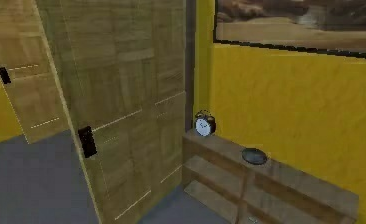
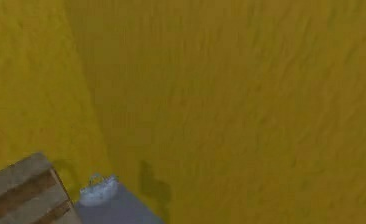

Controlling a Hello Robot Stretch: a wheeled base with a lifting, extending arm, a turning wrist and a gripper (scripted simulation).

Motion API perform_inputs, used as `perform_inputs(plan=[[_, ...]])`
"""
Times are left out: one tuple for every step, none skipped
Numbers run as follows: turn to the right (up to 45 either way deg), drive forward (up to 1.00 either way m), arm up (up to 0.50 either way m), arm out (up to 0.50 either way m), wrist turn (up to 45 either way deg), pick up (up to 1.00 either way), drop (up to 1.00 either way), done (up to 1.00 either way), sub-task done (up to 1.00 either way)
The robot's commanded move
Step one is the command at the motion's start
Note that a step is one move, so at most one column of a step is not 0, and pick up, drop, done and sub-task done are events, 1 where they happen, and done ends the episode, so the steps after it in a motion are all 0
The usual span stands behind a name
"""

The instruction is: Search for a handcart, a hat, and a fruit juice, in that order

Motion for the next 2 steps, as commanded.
perform_inputs(plan=[[39.0, 0.00, 0.00, 0.00, 0.0, 0.00, 0.00, 0.00, 0.00], [0.0, 0.15, 0.00, 0.00, 0.0, 0.00, 0.00, 0.00, 0.00]])
